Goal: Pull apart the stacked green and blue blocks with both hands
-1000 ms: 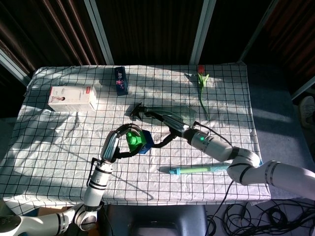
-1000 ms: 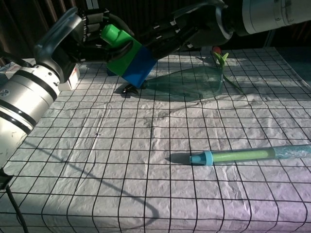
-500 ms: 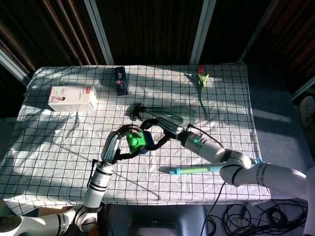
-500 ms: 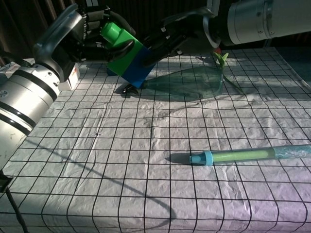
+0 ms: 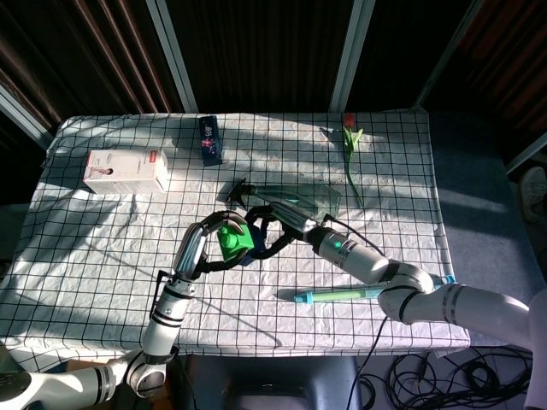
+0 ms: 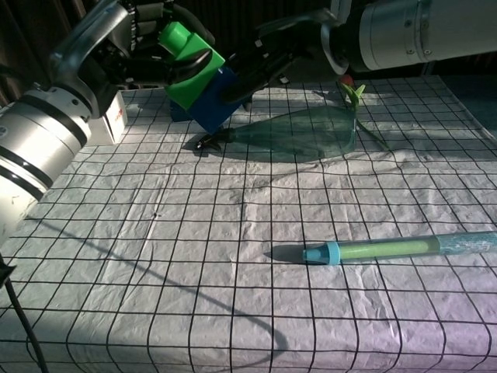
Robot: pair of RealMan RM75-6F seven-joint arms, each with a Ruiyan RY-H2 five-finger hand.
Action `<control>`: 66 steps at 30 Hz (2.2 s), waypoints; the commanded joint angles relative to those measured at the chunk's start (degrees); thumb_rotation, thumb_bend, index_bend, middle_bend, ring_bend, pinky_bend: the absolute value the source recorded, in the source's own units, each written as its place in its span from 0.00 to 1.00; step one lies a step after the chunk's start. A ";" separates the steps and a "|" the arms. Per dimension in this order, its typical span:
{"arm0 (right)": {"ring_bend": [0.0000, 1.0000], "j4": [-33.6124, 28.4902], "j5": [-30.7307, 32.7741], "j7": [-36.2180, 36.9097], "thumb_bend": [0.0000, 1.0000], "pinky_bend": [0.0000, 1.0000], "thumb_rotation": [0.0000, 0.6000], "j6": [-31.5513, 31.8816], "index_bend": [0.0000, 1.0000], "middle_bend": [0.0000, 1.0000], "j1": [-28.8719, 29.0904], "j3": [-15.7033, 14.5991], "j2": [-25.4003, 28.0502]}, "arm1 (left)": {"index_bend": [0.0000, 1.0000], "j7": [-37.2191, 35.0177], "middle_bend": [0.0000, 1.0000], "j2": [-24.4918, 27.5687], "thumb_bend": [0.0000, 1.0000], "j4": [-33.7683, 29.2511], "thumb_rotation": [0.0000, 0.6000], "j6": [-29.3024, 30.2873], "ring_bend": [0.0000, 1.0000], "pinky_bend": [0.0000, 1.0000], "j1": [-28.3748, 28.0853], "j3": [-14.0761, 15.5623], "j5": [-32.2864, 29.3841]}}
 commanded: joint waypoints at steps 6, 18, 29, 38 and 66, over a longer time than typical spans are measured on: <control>0.60 -0.42 0.56 -2.08 0.33 0.13 1.00 -0.33 0.92 0.71 -0.95 0.29 1.32 | 0.75 -0.48 0.83 1.35 0.67 -1.70 1.00 0.05 0.66 0.69 0.18 -0.17 -0.12; 0.60 1.31 -0.93 -5.59 0.33 0.13 1.00 -2.72 0.94 0.73 -3.04 -2.36 4.62 | 0.75 3.21 0.83 4.13 0.67 -2.69 1.00 3.20 0.66 0.69 2.02 0.87 1.71; 0.51 9.81 2.88 -19.01 0.33 0.14 1.00 -1.33 0.82 0.73 -7.17 -9.90 -1.38 | 0.74 3.30 0.82 5.23 0.66 12.02 1.00 2.97 0.63 0.63 7.81 5.98 -1.66; 0.32 14.33 4.49 -23.22 0.33 0.13 1.00 -1.93 0.61 0.59 -7.86 -11.15 -4.80 | 0.72 1.32 0.80 2.53 0.61 22.48 1.00 -4.26 0.52 0.35 8.66 8.34 -5.42; 0.00 -5.92 0.59 -36.77 0.18 0.00 1.00 13.25 0.00 0.00 -18.31 -11.62 16.87 | 0.00 7.22 0.00 18.16 0.30 9.90 1.00 -1.87 0.00 0.00 15.30 12.95 -1.15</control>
